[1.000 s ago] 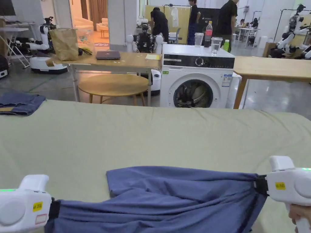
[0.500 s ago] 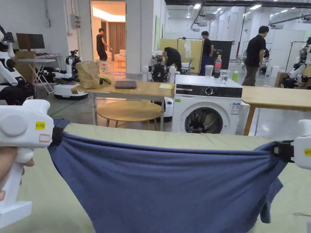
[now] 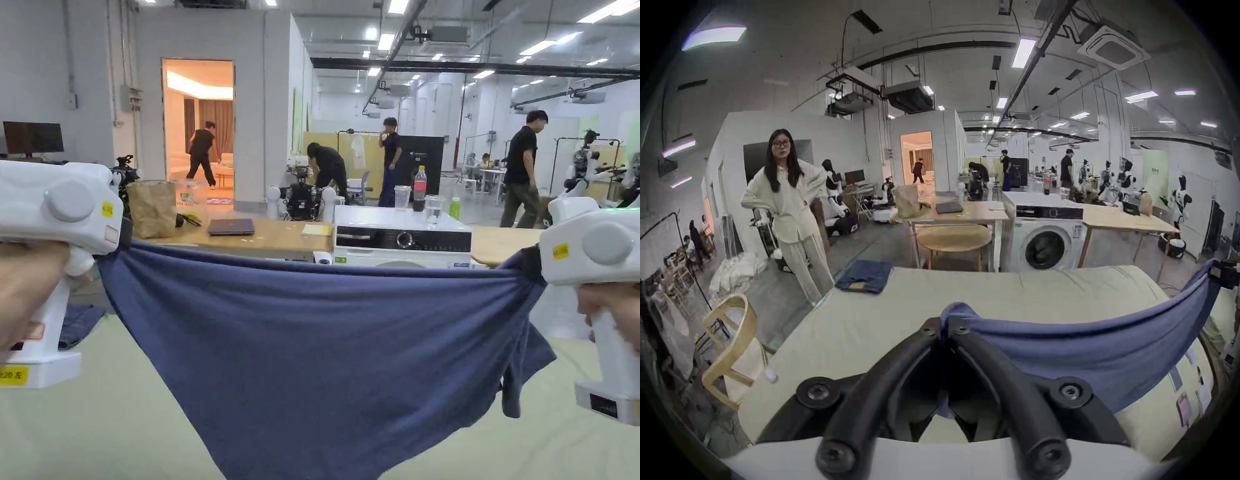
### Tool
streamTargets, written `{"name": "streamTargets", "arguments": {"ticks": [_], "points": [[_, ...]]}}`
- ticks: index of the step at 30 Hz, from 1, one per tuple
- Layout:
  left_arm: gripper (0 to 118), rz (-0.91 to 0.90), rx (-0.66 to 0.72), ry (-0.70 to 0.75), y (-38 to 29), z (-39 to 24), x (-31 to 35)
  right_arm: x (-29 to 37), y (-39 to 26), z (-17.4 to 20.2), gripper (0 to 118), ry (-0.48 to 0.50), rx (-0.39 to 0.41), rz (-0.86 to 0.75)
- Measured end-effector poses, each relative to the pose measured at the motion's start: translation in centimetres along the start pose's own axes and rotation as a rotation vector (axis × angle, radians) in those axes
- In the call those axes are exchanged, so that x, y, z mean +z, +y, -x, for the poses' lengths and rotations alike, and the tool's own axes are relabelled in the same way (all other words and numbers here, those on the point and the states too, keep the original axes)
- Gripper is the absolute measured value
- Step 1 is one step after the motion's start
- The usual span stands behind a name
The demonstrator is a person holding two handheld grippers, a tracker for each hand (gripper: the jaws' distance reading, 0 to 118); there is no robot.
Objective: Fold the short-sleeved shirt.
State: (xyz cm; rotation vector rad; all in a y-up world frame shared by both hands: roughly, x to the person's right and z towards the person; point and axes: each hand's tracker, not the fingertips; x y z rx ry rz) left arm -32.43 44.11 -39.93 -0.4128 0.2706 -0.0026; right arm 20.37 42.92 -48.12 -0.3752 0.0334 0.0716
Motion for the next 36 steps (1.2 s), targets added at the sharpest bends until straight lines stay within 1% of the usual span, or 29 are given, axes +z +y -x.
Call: {"name": "streamTargets", "arguments": {"ticks": [5, 9, 11, 14, 15, 16, 17, 18, 20, 21, 23, 25, 28, 29, 31, 34, 36], "points": [[0, 0.001, -0.002, 0.041, 1.6, -1.0, -5.3, -5.5, 2.0, 1.5, 6, -0.031, -0.005, 0.003], [0, 0.018, -0.014, 0.064, 1.3, -1.7, -8.8, -9.3, 1.6, 2.8, 6, -0.049, -0.012, 0.020], [0, 0.028, -0.029, 0.077, 0.6, -1.9, -10.4, -10.6, 0.7, 3.2, 6, -0.058, 0.015, 0.042], [0, 0.066, -0.043, 0.070, -1.9, -2.0, -12.3, -13.1, -1.7, 3.9, 6, -0.075, 0.020, 0.068], [0, 0.077, -0.046, 0.065, -2.7, -1.9, -12.7, -11.4, -0.1, 3.4, 6, -0.069, 0.007, 0.077], [0, 0.089, -0.041, 0.056, -4.1, -1.9, -12.9, -11.4, -0.3, 3.5, 6, -0.059, -0.001, 0.100], [0, 0.110, -0.046, 0.044, -5.3, -1.8, -13.0, -14.0, -2.4, 2.9, 6, -0.031, 0.016, 0.121], [0, 0.116, -0.038, 0.039, -6.4, -1.7, -13.0, -13.9, -3.0, 2.7, 6, -0.029, 0.028, 0.140], [0, 0.163, -0.031, 0.006, -9.6, -1.6, -12.6, -12.7, -4.0, 2.5, 6, -0.030, 0.047, 0.178], [0, 0.186, -0.025, -0.006, -10.7, -1.5, -12.2, -12.9, -11.0, 2.0, 6, -0.028, 0.036, 0.191], [0, 0.203, -0.004, -0.027, -13.6, -1.5, -11.0, -11.3, -14.1, 1.5, 6, -0.020, 0.036, 0.217], [0, 0.220, -0.026, -0.042, -17.1, -1.4, -8.6, -9.8, -16.9, 0.6, 6, -0.016, 0.048, 0.227], [0, 0.229, -0.032, -0.071, -20.4, -1.0, -4.8, -5.9, -20.7, -0.3, 6, -0.002, 0.058, 0.237], [0, 0.226, -0.013, -0.084, -21.4, -0.8, -3.5, -3.3, -21.7, -0.4, 6, 0.005, 0.052, 0.236], [0, 0.235, 0.008, -0.109, -23.3, 0.0, -0.8, -0.4, -24.1, -0.9, 6, 0.014, 0.057, 0.244], [0, 0.251, 0.016, -0.127, -27.4, 0.9, 3.3, 3.9, -28.4, -2.0, 6, 0.012, 0.001, 0.253], [0, 0.289, 0.020, -0.139, -30.5, 1.5, 5.6, 6.4, -31.7, -2.4, 6, 0.013, 0.015, 0.266]]}}
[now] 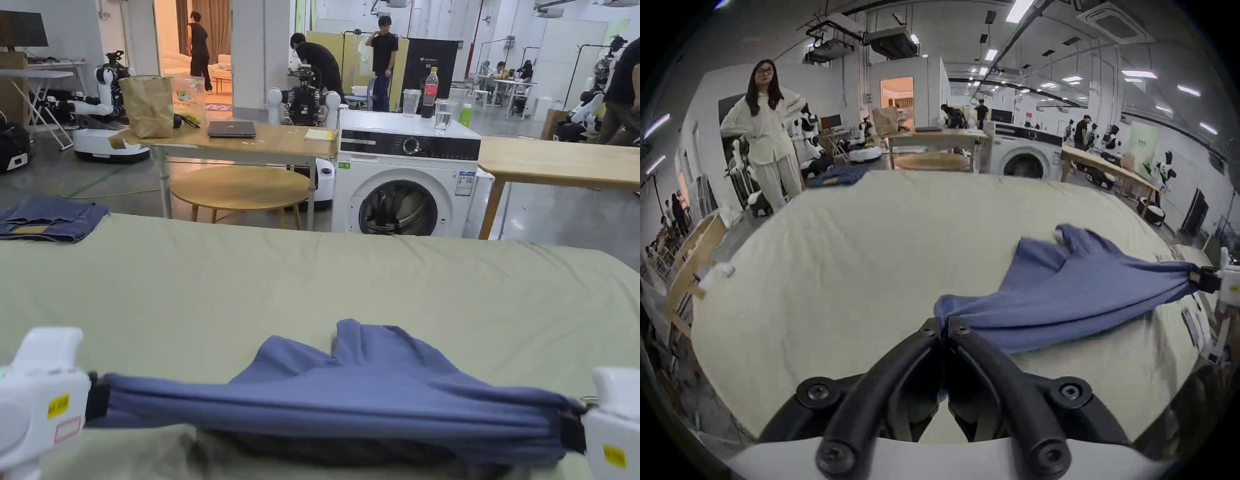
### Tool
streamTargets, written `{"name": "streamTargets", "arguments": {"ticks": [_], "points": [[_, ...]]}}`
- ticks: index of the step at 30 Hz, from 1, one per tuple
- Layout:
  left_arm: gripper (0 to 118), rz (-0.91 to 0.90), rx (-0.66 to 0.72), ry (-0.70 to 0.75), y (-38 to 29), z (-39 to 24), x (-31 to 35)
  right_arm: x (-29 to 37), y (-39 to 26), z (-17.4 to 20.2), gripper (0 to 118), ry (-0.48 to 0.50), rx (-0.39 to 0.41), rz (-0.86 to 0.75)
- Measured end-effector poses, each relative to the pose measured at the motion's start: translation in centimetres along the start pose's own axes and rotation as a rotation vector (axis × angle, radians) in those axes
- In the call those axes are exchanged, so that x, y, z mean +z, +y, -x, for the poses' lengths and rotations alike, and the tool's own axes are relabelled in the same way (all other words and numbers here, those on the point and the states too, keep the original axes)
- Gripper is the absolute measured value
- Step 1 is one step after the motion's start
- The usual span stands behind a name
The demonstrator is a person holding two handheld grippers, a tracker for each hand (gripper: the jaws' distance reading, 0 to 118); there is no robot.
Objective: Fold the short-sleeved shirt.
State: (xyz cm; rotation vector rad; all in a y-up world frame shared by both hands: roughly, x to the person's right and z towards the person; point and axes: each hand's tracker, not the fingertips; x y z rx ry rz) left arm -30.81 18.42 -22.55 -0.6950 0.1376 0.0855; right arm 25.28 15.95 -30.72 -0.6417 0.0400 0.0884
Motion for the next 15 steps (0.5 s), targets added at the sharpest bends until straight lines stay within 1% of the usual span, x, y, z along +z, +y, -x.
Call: {"name": "streamTargets", "arguments": {"ticks": [1, 3, 7, 10, 15], "points": [[0, 0.024, 0.005, -0.006, -1.8, 0.2, 0.5, 0.5, -1.8, -0.1, 6, -0.008, -0.002, 0.015], [0, 0.072, 0.006, -0.007, -4.7, 0.4, 0.7, 1.4, -4.9, -0.2, 6, 0.006, -0.019, 0.047], [0, 0.133, 0.022, -0.029, -8.5, 0.6, 0.1, 1.0, -9.4, -0.3, 6, 0.012, -0.051, 0.112], [0, 0.161, 0.025, -0.018, -9.7, 0.7, -0.9, 0.3, -10.6, -0.3, 6, 0.004, -0.079, 0.119], [0, 0.184, 0.035, -0.016, -10.4, 0.5, -1.6, -0.1, -10.6, 0.1, 6, -0.010, -0.076, 0.116]]}}
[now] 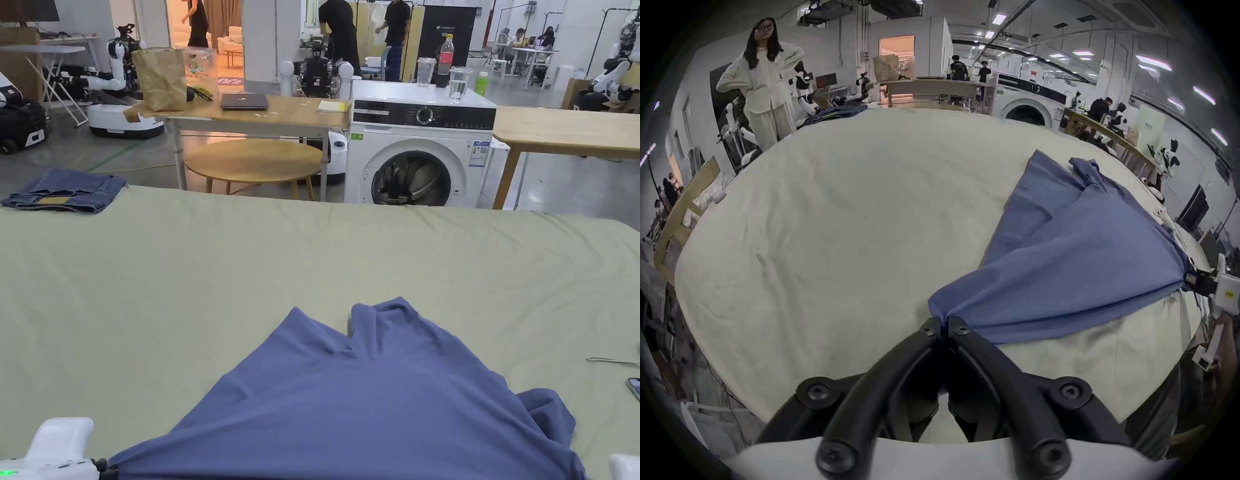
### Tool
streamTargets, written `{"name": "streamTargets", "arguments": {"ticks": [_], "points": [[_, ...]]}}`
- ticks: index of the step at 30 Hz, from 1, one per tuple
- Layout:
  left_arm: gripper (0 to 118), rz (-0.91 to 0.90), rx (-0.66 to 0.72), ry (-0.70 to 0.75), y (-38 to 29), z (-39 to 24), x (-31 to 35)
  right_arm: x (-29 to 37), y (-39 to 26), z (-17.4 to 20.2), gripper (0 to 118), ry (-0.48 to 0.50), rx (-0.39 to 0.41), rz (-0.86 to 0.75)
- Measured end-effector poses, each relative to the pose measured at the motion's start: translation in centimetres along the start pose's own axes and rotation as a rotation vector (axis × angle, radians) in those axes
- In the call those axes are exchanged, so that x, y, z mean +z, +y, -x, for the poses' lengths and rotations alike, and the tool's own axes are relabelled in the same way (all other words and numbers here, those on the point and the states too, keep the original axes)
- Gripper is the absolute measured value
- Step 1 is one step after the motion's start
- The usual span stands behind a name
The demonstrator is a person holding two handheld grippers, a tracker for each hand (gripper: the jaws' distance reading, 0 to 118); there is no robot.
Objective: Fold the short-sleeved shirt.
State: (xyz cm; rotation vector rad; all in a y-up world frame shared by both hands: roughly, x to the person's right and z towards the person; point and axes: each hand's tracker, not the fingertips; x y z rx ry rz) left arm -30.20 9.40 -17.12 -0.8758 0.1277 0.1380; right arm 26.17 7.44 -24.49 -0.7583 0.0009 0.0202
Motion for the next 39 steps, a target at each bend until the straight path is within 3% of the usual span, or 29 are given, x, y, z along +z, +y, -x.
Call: {"name": "streamTargets", "arguments": {"ticks": [2, 3, 4, 5, 6, 8, 10, 11, 12, 13, 14, 15, 16, 17, 21, 24, 25, 26, 27, 28, 32, 33, 34, 35, 36, 37, 38, 39], "points": [[1, -0.009, 0.004, -0.007, 0.0, 0.0, 0.1, 0.3, 0.0, 0.0, 16, -0.002, -0.011, -0.010], [16, -0.025, 0.003, 0.000, 0.0, -0.1, 0.5, 0.6, 0.2, -0.1, 36, 0.005, -0.017, -0.016], [44, -0.040, -0.004, 0.000, 0.0, -0.1, 0.9, 1.1, 0.4, -0.1, 72, 0.008, -0.023, -0.026], [95, -0.060, -0.005, -0.004, 0.0, 0.0, 1.3, 1.5, 0.7, -0.1, 115, 0.002, -0.030, -0.034], [114, -0.074, 0.001, -0.013, 0.1, 0.0, 1.7, 2.2, 0.7, 0.0, 118, 0.003, -0.039, -0.041], [115, -0.130, 0.010, 0.036, 0.2, -0.1, 3.1, 3.8, 1.2, 0.4, 118, 0.060, -0.056, -0.120], [113, -0.160, 0.017, 0.047, 0.4, -0.1, 4.5, 5.0, 1.4, 1.2, 118, 0.043, -0.037, -0.131], [87, -0.172, 0.032, 0.043, 0.4, 0.0, 5.0, 5.5, 1.5, 1.8, 113, 0.033, -0.030, -0.145], [44, -0.192, 0.049, 0.051, 0.3, 0.1, 5.6, 5.9, 1.5, 2.2, 97, 0.034, -0.023, -0.155], [44, -0.206, 0.051, 0.055, 0.2, 0.2, 6.1, 6.3, 1.4, 2.7, 97, 0.062, -0.014, -0.163], [28, -0.209, 0.052, 0.060, 0.1, 0.3, 6.3, 6.7, 0.7, 3.5, 88, 0.059, -0.016, -0.180], [0, -0.214, 0.060, 0.095, -0.1, 0.4, 6.2, 7.1, 0.5, 4.2, 61, 0.060, -0.005, -0.193], [0, -0.225, 0.048, 0.092, -0.8, 0.9, 6.0, 7.1, 0.4, 4.9, 8, 0.055, -0.002, -0.196], [0, -0.194, 0.030, 0.083, -1.0, 1.2, 6.0, 7.7, 0.5, 5.3, 0, 0.039, -0.015, -0.224], [0, -0.119, 0.043, 0.058, -1.7, 2.9, 4.9, 8.2, 0.0, 7.0, 0, 0.084, 0.015, -0.198], [0, -0.062, -0.031, 0.002, -0.8, 2.8, 3.8, 7.8, -0.3, 7.9, 0, 0.095, 0.048, -0.187], [19, -0.045, -0.063, 0.007, -0.4, 2.8, 3.1, 7.5, -0.4, 8.2, 0, 0.104, 0.051, -0.179], [71, -0.025, -0.072, -0.021, 0.0, 2.9, 2.4, 7.1, -0.9, 8.4, 0, 0.113, 0.052, -0.167], [106, 0.012, -0.078, -0.034, 0.4, 3.0, 1.4, 6.9, -0.7, 8.6, 0, 0.118, 0.053, -0.162], [116, 0.026, -0.087, -0.023, 0.8, 2.8, 0.5, 6.8, -0.4, 8.8, 0, 0.118, 0.054, -0.160], [114, 0.068, -0.097, -0.033, 1.5, 2.5, -2.4, 6.3, -0.7, 9.4, 0, 0.128, 0.063, -0.141], [106, 0.082, -0.091, -0.059, 1.5, 2.4, -3.0, 6.1, -0.4, 9.4, 0, 0.129, 0.066, -0.135], [85, 0.087, -0.094, -0.060, 1.5, 2.2, -3.4, 5.9, -1.3, 9.6, 0, 0.128, 0.070, -0.128], [51, 0.082, -0.095, -0.055, 1.5, 2.0, -3.4, 5.7, -1.2, 9.6, 0, 0.130, 0.076, -0.122], [42, 0.091, -0.092, -0.072, 1.4, 1.9, -3.3, 5.5, -1.0, 9.6, 0, 0.129, 0.079, -0.118], [25, 0.077, -0.083, -0.064, 1.4, 1.7, -2.9, 5.3, -1.1, 9.6, 0, 0.130, 0.078, -0.112], [0, 0.085, -0.087, -0.070, 1.6, 1.6, -2.7, 5.1, -1.4, 9.6, 0, 0.134, 0.077, -0.105], [0, 0.086, -0.081, -0.117, 1.7, 1.5, -2.4, 4.9, -1.2, 9.6, 0, 0.137, 0.075, -0.098]]}}
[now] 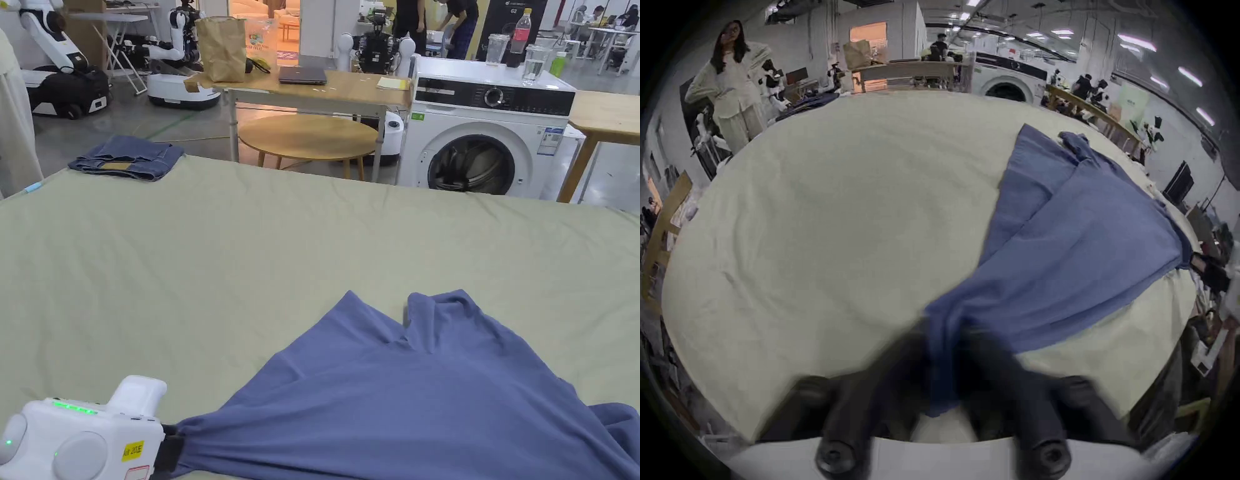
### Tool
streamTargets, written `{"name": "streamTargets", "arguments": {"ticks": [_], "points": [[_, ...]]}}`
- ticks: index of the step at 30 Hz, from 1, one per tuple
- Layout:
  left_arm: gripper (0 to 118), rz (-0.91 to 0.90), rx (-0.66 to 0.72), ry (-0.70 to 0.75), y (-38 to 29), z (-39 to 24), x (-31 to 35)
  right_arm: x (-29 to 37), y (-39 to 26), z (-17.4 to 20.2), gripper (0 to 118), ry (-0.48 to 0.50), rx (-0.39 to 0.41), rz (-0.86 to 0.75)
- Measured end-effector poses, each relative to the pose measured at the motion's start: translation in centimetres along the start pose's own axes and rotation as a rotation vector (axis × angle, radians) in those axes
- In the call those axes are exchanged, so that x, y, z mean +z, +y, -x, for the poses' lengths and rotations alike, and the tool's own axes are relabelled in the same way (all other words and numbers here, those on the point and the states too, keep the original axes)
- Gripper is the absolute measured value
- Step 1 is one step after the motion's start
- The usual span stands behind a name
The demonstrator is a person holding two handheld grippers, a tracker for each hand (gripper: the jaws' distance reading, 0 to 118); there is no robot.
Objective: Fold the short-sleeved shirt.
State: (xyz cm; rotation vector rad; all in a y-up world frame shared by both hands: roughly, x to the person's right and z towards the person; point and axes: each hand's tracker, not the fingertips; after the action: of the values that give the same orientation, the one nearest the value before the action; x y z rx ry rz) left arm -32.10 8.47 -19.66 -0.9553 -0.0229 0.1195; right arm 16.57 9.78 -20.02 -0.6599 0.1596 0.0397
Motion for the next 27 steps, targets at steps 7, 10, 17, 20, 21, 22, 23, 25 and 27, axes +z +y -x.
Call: {"name": "streamTargets", "arguments": {"ticks": [7, 10, 17, 20, 21, 22, 23, 25, 27], "points": [[0, -0.006, 0.005, 0.024, -0.2, -0.3, -0.1, -2.5, 3.7, -1.1, 0, 0.008, 0.008, 0.006], [0, -0.008, 0.023, 0.021, -0.1, -0.3, -0.2, -5.9, 7.8, -2.6, 0, 0.011, -0.001, 0.003], [0, -0.003, 0.058, 0.014, -0.1, -0.4, -0.2, -17.7, 17.0, -5.1, 0, -0.010, 0.071, 0.116], [0, -0.004, 0.082, 0.004, -0.1, -0.3, -0.2, -22.1, 19.4, -5.5, 2, 0.003, 0.096, 0.181], [0, -0.001, 0.089, 0.002, 0.1, -0.2, -0.1, -23.5, 20.0, -5.6, 19, -0.001, 0.122, 0.210], [0, -0.001, 0.094, -0.003, 0.2, -0.2, -0.1, -24.6, 20.5, -5.5, 53, -0.002, 0.143, 0.226], [0, 0.001, 0.097, -0.004, 0.2, -0.2, -0.1, -25.7, 20.8, -5.4, 105, 0.004, 0.159, 0.256], [0, 0.005, 0.100, -0.004, 0.4, -0.2, -0.2, -27.8, 21.0, -5.1, 118, -0.004, 0.186, 0.309], [0, 0.004, 0.098, -0.001, 0.4, -0.3, -0.3, -28.7, 20.8, -4.7, 118, -0.013, 0.215, 0.309]]}}
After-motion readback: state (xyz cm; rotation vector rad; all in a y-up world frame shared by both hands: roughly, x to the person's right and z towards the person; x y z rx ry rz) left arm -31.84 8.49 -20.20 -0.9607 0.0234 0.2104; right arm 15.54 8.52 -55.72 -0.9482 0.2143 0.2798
